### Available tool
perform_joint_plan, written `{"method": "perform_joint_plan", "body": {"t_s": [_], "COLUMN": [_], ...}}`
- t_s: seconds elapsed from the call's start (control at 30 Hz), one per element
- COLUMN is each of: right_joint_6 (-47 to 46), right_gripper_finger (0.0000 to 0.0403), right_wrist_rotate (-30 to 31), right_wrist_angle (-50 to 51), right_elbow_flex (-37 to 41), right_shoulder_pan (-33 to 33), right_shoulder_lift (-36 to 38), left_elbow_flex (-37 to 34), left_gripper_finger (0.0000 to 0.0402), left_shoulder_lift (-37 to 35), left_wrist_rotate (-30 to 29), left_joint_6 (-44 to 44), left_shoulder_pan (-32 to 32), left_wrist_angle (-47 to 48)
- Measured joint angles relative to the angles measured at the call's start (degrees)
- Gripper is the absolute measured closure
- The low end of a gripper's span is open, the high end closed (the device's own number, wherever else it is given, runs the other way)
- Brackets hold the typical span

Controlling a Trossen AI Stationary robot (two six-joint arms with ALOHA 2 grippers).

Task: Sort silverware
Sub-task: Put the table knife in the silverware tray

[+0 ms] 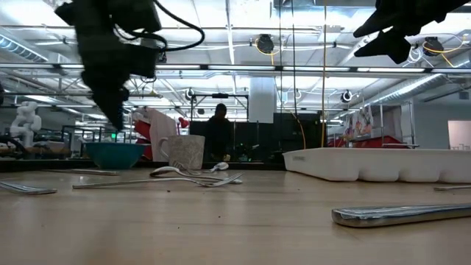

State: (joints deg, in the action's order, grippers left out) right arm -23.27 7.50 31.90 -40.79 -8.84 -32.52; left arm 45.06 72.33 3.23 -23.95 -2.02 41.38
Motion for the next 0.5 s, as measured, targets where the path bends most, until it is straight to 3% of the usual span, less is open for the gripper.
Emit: {"method": "perform_joint_plan", "body": {"t_s": [0.1,0.17,0.27,0.5], "right_joint_6": [0.0,0.0,-1.3,-1.8], "right_gripper_finger": [0.0155,0.0155,0.0155,0.0155], "right_wrist_rotate": [0.2,0.2,0.2,0.2], "right_wrist_angle": [0.0,0.0,0.0,-0.4], "right_elbow_flex": [0.0,0.0,0.0,0.0], "right_shoulder_pan": [0.0,0.0,0.0,0.0], "right_shoulder_lift": [-0.4,-0.4,-0.5,-0.4], "left_elbow_flex": [0.6,0.6,0.5,0.5], "left_gripper_finger": [0.0266,0.0266,0.0265,0.0265], "left_shoulder_lift": [2.8,4.8,7.4,10.8], "left_wrist_rotate": [-10.1,-15.4,-16.9,-20.8], "left_joint_6": [-10.9,-24.9,-44.8,-58.1], "left_shoulder_pan": [-0.3,-1.0,-1.5,-2.8], "left_wrist_angle": [3.9,8.5,14.3,15.2]}}
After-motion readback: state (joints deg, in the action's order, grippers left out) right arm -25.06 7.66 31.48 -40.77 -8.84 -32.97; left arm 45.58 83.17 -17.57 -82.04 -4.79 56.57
